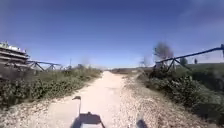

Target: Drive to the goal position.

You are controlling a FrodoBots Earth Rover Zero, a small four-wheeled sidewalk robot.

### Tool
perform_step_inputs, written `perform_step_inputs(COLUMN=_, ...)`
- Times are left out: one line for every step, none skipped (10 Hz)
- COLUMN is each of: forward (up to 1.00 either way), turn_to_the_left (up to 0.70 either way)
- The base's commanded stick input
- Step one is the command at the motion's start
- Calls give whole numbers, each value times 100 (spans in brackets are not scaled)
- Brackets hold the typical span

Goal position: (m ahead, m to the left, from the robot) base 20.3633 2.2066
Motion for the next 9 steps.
perform_step_inputs(forward=50, turn_to_the_left=0)
perform_step_inputs(forward=50, turn_to_the_left=0)
perform_step_inputs(forward=50, turn_to_the_left=0)
perform_step_inputs(forward=50, turn_to_the_left=0)
perform_step_inputs(forward=50, turn_to_the_left=0)
perform_step_inputs(forward=50, turn_to_the_left=0)
perform_step_inputs(forward=50, turn_to_the_left=0)
perform_step_inputs(forward=50, turn_to_the_left=0)
perform_step_inputs(forward=50, turn_to_the_left=0)
